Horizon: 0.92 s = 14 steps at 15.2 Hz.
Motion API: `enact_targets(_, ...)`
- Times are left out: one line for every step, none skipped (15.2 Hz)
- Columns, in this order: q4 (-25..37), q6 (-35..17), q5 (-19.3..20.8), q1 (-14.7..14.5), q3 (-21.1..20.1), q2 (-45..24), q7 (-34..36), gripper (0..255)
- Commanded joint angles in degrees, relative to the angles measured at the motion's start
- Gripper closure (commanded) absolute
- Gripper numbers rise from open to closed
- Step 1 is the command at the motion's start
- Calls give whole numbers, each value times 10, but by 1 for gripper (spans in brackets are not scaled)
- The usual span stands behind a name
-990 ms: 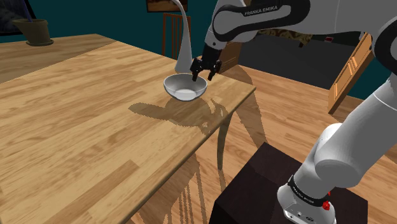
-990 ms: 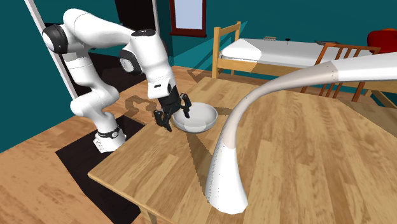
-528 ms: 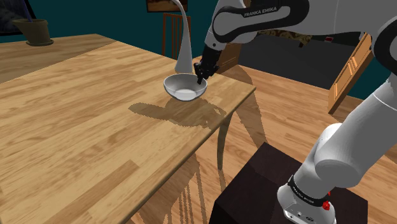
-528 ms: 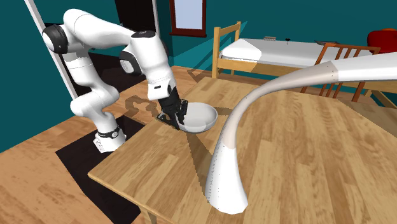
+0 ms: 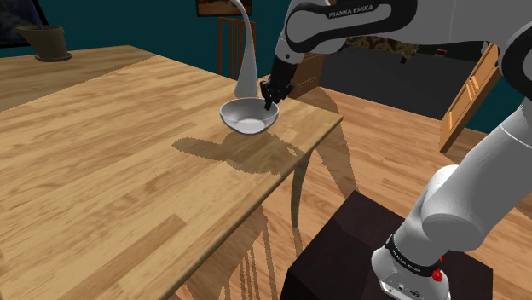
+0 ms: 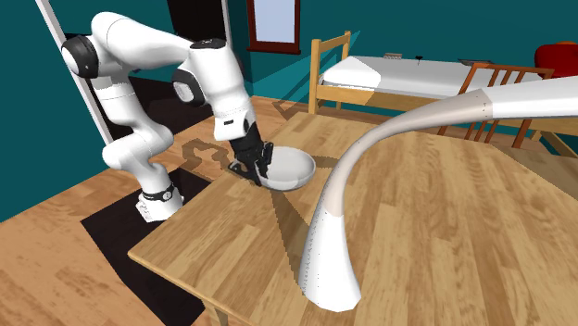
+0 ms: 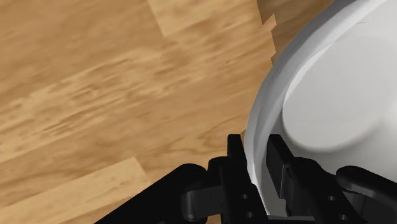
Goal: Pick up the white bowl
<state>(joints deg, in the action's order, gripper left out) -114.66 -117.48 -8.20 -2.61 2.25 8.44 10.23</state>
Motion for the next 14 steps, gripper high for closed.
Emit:
enact_targets(13,14,1,0,0,2,2,255)
enact_targets(20,22,2,0,0,2,3,255)
enact_targets(27,29,2,0,0,2,4,255)
enact_targets(35,37,3,0,0,3,5,255)
enact_targets(42,44,3,0,0,3,6,255)
enact_targets(50,52,3,1,0,2,7,255)
enact_targets(58,60,4,1,0,2,8,255)
enact_targets(66,67,4,1,0,2,9,255)
enact_targets(74,75,4,1,1,1,10,255)
enact_targets(83,83,5,1,1,1,11,255)
enact_targets(91,91,5,1,1,0,12,255)
enact_targets(100,98,5,1,1,-1,13,255)
enact_targets(101,99,5,1,1,-1,13,255)
enact_targets(101,99,5,1,1,-1,13,255)
